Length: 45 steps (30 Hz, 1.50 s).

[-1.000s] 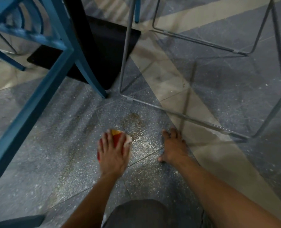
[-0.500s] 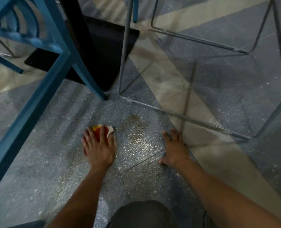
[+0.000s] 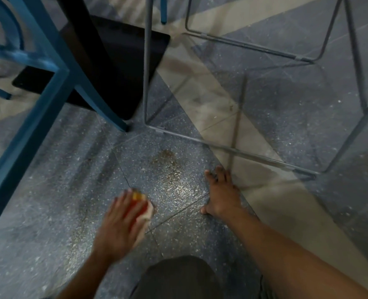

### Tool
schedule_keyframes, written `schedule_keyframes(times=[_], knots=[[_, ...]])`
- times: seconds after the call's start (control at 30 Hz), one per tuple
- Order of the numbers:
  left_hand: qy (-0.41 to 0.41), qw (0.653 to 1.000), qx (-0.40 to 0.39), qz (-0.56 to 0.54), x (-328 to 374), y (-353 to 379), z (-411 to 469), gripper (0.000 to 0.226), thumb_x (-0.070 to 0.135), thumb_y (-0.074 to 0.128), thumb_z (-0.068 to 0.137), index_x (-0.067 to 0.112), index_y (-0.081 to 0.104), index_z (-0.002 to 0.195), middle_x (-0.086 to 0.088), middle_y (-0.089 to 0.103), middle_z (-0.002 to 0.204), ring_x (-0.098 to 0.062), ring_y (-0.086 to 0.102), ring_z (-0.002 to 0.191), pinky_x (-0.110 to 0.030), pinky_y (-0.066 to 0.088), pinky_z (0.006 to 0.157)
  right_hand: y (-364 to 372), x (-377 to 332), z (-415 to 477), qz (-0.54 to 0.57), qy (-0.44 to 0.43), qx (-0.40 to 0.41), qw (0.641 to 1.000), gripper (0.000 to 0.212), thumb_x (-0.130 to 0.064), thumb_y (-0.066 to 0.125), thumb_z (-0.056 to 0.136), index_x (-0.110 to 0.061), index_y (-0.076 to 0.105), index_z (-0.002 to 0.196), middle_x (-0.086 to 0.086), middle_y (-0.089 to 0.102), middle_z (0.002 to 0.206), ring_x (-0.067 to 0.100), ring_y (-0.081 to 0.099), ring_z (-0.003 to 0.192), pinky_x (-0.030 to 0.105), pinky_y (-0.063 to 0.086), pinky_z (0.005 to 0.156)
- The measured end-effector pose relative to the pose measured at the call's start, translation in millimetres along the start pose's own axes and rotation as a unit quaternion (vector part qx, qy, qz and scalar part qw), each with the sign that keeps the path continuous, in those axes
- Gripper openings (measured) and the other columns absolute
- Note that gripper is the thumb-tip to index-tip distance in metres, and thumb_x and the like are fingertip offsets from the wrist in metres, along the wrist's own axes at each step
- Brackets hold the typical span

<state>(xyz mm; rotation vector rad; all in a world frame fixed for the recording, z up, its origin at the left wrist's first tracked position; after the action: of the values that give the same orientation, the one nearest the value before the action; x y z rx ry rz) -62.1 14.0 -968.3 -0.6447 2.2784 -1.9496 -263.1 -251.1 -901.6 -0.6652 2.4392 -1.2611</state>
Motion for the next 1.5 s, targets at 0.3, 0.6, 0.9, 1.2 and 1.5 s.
schedule_keyframes(times=[0.3, 0.6, 0.9, 1.2, 1.5], knots=[[-0.261, 0.96, 0.049, -0.091, 53.8, -35.8, 163.8, 0.078, 0.07, 0.004, 0.107, 0.026, 0.012, 0.172, -0.02, -0.004, 0.179, -0.038, -0.01, 0.166, -0.059, 0.002, 0.134, 3.0, 2.6, 4.7, -0.005, -0.007, 0.005, 1.0, 0.14, -0.056, 0.092, 0.061, -0.031, -0.001, 0.163, 0.006, -0.011, 0.171, 0.035, -0.005, 0.157, 0.057, 0.033, 0.119], [0.082, 0.996, -0.015, 0.021, 84.6, 24.0, 35.7, 0.075, 0.071, 0.035, 0.106, 0.042, 0.012, 0.171, -0.001, -0.002, 0.182, -0.028, 0.003, 0.168, -0.048, 0.002, 0.134, 0.8, 11.4, -5.0, 0.045, -0.021, 0.033, 0.998, 0.139, -0.053, 0.09, 0.067, -0.03, -0.007, 0.163, 0.011, -0.021, 0.17, 0.033, -0.01, 0.158, 0.052, 0.024, 0.125], [-0.257, 0.962, 0.009, -0.09, -6.2, -39.7, 77.9, 0.081, 0.076, 0.013, 0.105, 0.033, 0.003, 0.172, -0.012, -0.013, 0.18, -0.032, -0.015, 0.166, -0.056, -0.003, 0.135, 6.7, 22.5, -28.9, 0.074, 0.001, 0.087, 0.993, 0.135, -0.068, 0.077, 0.074, -0.023, -0.014, 0.163, 0.019, -0.018, 0.169, 0.038, -0.002, 0.158, 0.053, 0.015, 0.127], [-0.197, 0.975, -0.007, -0.1, 201.9, -16.5, 208.7, 0.082, 0.068, 0.01, 0.106, 0.02, 0.011, 0.172, -0.026, -0.005, 0.177, -0.044, -0.01, 0.165, -0.057, -0.006, 0.134, 8.6, 147.8, -94.3, 0.194, 0.178, 0.282, 0.922, 0.068, -0.057, 0.057, 0.096, -0.013, 0.052, 0.148, 0.019, 0.037, 0.161, 0.042, 0.042, 0.141, 0.052, 0.036, 0.114], [0.29, 0.956, -0.016, -0.027, 343.8, 55.5, 93.0, 0.07, 0.066, 0.027, 0.111, 0.031, 0.02, 0.171, -0.014, 0.003, 0.181, -0.032, -0.005, 0.168, -0.057, 0.015, 0.133, 40.2, 210.1, -135.1, 0.202, 0.263, 0.29, 0.898, 0.054, -0.043, 0.054, 0.102, -0.009, 0.055, 0.143, 0.021, 0.044, 0.156, 0.041, 0.042, 0.14, 0.053, 0.035, 0.115]])
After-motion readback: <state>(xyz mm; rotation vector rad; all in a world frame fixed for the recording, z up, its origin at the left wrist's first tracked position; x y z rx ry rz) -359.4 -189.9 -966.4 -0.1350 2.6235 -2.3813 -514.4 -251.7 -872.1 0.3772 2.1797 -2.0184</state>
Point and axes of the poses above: each hand's wrist, its own z-axis towards the middle knuckle, its own y-axis out of the palm, x = y × z, the point moved 4 cm from there along z, towards the middle knuckle
